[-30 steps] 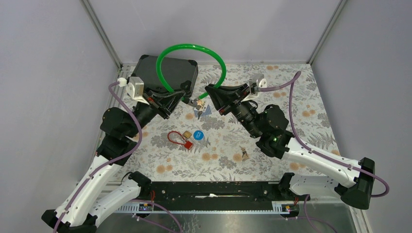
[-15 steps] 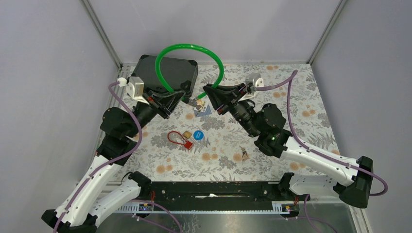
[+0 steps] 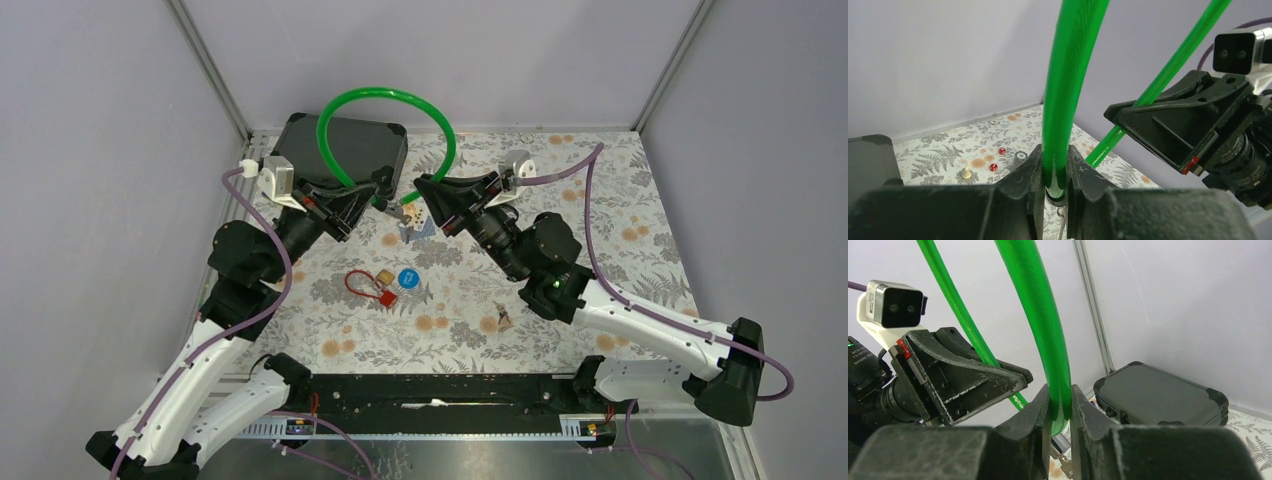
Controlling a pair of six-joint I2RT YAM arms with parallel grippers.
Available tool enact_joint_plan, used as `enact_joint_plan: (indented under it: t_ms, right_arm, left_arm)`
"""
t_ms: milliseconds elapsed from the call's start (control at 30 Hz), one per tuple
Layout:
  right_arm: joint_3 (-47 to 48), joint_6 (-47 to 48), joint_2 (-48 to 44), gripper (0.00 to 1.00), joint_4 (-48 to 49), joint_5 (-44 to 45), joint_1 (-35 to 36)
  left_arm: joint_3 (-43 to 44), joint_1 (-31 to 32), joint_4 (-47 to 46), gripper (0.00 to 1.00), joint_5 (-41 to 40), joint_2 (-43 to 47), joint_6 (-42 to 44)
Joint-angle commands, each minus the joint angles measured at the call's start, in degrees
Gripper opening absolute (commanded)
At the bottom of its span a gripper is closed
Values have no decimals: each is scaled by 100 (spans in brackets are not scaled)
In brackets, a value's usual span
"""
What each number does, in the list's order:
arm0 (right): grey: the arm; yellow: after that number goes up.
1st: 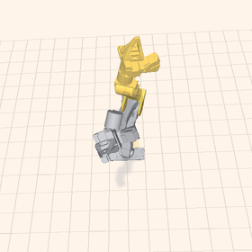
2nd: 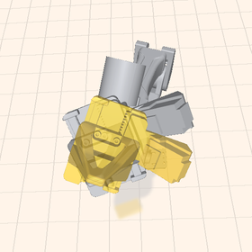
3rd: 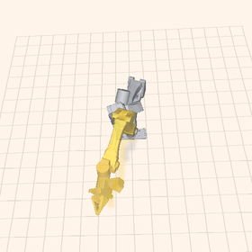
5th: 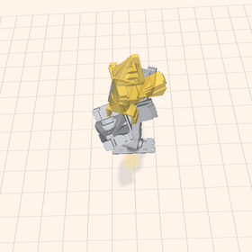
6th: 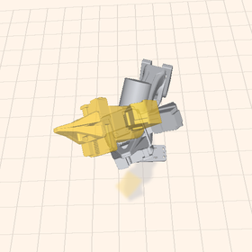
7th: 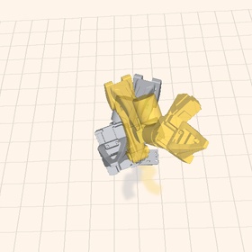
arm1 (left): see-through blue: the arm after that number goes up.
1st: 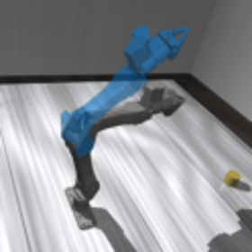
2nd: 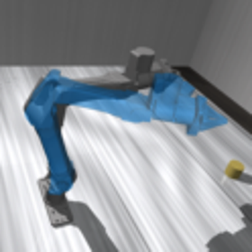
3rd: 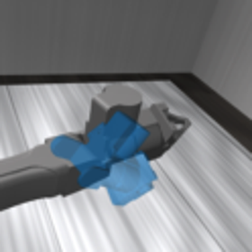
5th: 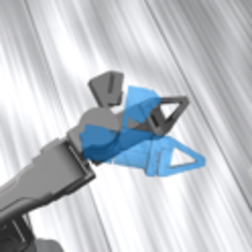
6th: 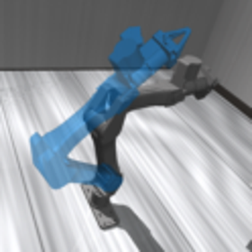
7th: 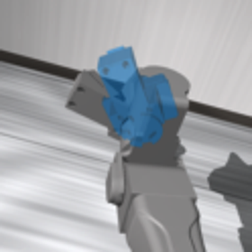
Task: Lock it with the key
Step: Lock the lock.
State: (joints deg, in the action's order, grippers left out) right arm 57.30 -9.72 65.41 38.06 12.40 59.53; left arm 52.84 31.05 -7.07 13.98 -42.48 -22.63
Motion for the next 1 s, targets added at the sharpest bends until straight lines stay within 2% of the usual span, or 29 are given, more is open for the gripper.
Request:
enact_joint_plan:
  t_ms: [0, 233, 967]
  right_arm:
    - [-86, -35, 81, 0, 316, -277, 103]
    - [-202, -114, 231, 0, 403, -268, 111]
    - [-597, -269, 726, 0, 771, -71, 121]
  left_arm:
    - [-31, 7, -197, 0, -616, -8, -188]
    - [-90, 7, -163, 0, -1136, 7, -344]
    - [-134, 7, -339, 0, -961, -22, -564]
